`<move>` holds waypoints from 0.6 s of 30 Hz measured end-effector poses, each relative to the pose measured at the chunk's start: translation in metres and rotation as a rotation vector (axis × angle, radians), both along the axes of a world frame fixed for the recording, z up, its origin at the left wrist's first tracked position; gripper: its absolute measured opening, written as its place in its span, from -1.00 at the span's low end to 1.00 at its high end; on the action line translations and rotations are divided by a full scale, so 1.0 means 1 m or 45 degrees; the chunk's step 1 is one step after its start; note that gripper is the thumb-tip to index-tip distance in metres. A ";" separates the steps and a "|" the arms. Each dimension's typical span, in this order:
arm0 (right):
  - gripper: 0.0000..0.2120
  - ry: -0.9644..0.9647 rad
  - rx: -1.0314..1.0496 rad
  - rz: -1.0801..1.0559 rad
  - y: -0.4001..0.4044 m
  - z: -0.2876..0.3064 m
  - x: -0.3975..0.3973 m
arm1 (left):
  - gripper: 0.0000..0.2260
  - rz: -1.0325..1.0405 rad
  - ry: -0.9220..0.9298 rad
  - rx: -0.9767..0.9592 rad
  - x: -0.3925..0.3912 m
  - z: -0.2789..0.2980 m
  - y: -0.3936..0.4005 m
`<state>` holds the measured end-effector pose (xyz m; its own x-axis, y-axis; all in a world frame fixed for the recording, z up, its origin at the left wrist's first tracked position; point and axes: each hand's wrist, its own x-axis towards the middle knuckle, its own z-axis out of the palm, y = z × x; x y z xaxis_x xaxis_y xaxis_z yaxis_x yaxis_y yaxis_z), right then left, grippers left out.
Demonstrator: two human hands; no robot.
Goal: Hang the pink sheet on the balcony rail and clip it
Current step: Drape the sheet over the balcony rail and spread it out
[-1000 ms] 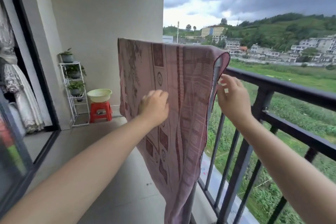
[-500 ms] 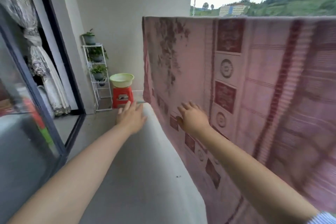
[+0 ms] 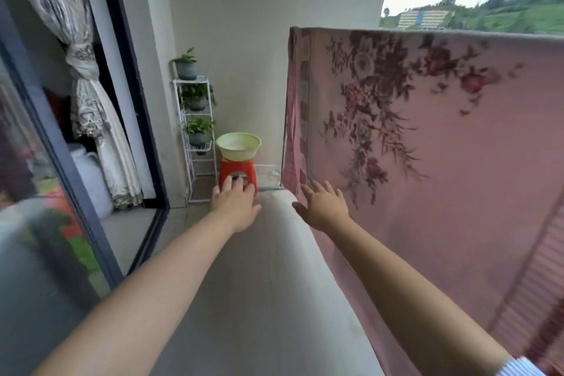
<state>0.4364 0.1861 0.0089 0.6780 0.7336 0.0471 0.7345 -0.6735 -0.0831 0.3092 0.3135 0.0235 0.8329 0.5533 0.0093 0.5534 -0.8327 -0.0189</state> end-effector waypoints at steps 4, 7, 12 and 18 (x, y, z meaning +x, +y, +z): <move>-0.48 0.030 0.039 0.021 0.109 0.001 0.092 | -0.50 -0.018 0.018 0.005 0.085 0.004 0.099; -0.51 0.008 0.078 0.034 0.187 0.021 0.156 | -0.51 0.020 -0.011 0.041 0.146 0.030 0.179; -0.52 -0.050 0.086 0.045 0.311 0.043 0.253 | -0.52 0.016 -0.072 0.079 0.242 0.051 0.303; -0.53 -0.135 0.105 0.032 0.467 0.056 0.387 | -0.53 -0.011 -0.075 0.064 0.376 0.051 0.471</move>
<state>0.8230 0.6530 0.0651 0.6473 0.7409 0.1787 0.7587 -0.6488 -0.0583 0.6855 0.7841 0.0743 0.8348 0.5438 0.0859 0.5476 -0.8362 -0.0281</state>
